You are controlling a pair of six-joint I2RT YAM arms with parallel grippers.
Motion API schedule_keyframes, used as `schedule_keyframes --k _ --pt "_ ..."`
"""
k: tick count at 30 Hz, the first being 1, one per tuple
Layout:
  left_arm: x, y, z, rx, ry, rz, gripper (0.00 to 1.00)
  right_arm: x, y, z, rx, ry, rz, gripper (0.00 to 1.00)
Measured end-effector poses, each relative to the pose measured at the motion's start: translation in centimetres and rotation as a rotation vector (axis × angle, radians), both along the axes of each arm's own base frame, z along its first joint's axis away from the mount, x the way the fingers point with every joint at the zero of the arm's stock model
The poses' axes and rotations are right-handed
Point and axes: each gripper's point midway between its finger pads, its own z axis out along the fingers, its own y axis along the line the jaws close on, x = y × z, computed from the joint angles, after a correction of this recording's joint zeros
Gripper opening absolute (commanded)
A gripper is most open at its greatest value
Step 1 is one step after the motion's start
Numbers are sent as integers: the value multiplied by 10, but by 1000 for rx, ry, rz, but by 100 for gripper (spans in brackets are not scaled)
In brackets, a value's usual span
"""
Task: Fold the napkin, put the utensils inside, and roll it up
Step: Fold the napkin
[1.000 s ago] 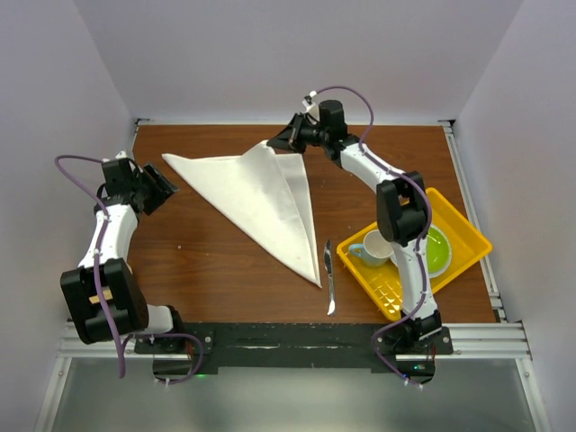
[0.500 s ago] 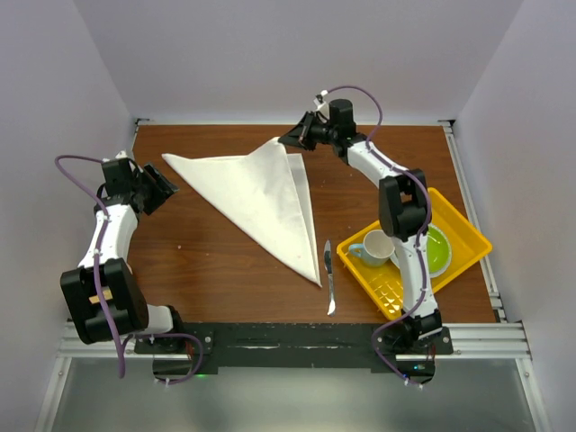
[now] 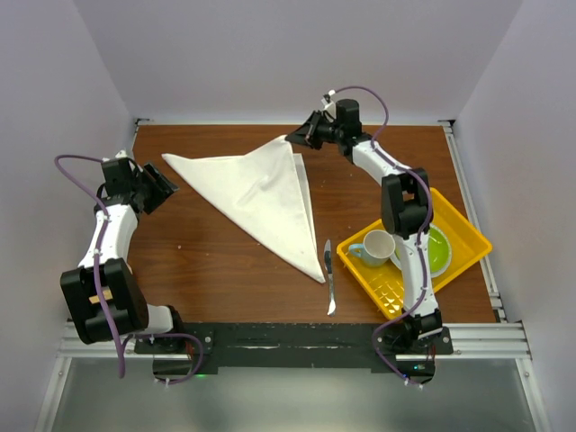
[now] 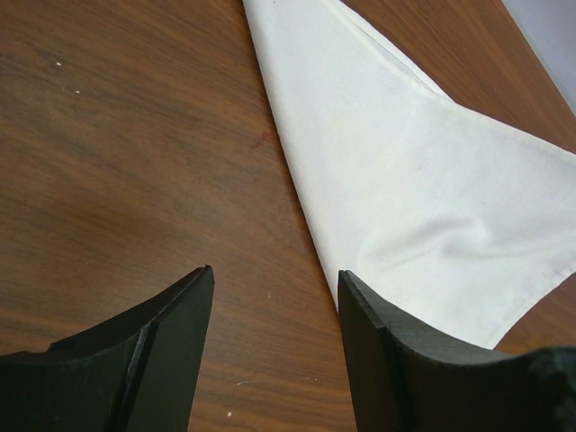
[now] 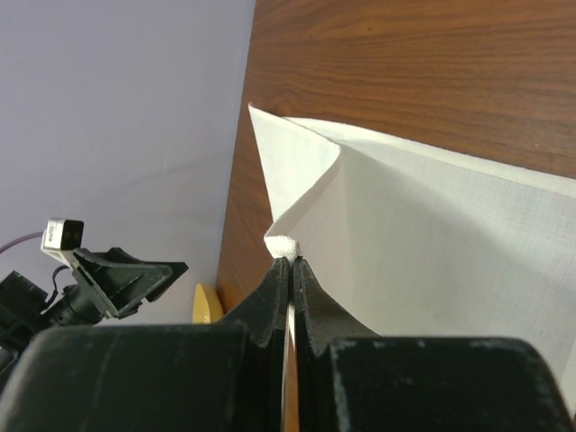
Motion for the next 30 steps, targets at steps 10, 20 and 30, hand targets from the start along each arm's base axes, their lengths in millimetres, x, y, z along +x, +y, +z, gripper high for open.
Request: schedule_keyframes --k 10,20,30 --pt "1 0 0 0 -2 0 62 9 -10 -31 -30 43 -38 0" --pt "1 0 -4 -3 7 -1 62 20 -24 -39 -61 38 -95 0" --pt "2 0 -5 -7 9 -5 62 26 -31 -80 -95 90 -121 8"
